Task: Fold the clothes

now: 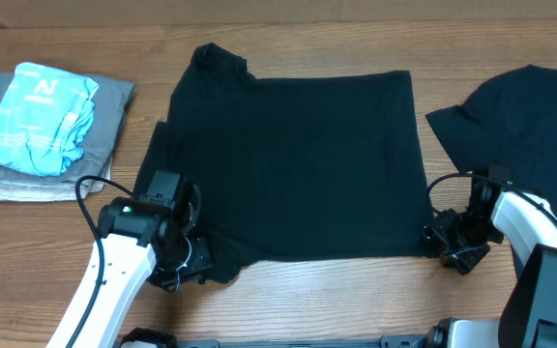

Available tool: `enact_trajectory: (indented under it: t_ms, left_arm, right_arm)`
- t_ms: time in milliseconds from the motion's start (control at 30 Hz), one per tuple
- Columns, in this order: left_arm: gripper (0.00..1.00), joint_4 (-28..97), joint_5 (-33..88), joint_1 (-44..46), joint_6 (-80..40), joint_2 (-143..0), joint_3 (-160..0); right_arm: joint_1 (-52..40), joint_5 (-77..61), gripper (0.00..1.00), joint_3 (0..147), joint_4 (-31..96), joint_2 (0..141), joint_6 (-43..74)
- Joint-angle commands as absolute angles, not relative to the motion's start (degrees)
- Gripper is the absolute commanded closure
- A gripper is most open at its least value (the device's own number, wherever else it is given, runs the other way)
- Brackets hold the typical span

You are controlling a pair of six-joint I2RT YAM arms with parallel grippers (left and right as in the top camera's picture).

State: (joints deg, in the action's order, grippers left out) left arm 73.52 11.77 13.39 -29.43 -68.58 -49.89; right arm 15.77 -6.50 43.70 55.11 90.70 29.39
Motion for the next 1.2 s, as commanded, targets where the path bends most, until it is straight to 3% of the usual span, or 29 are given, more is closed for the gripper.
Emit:
enact_trajectory:
  t_ms: [0, 200, 400, 533, 633, 667, 700, 1167]
  left_arm:
    - [0.96, 73.65, 11.4, 13.08, -28.29, -68.12, -49.67]
    - [0.96, 73.6, 11.4, 13.08, -28.27, -68.12, -49.67]
    - [0.96, 73.47, 11.4, 13.08, -28.27, -68.12, -49.67]
    - [0.96, 73.49, 11.4, 13.08, -28.27, -68.12, -49.67]
    - [0.96, 73.47, 11.42, 13.08, -28.29, -68.12, -49.67]
    - [0.96, 73.49, 11.42, 13.08, -28.29, -68.12, -49.67]
    - [0.96, 73.56, 11.42, 13.08, -28.29, -68.12, -49.67]
    - [0.96, 79.15, 12.01, 13.1, -32.01, -61.14, -49.65]
  right_arm:
    - [16.14, -7.97, 0.32, 42.74, 54.33, 91.09, 27.81]
    - [16.14, -11.73, 0.34, 42.7, 54.22, 91.11, 28.27]
    - [16.14, -11.66, 0.47, 42.37, 53.54, 91.11, 28.69]
    - [16.14, -11.68, 0.68, 40.14, 50.98, 91.11, 28.69]
    - [16.14, -12.56, 0.73, 38.98, 49.71, 91.11, 28.62]
    - [16.14, -12.78, 0.8, 39.05, 49.71, 91.11, 28.36]
    - [16.16, -13.04, 0.96, 39.2, 49.8, 91.11, 28.08]
    - [16.16, -10.11, 0.96, 47.77, 62.94, 90.78, 28.12]
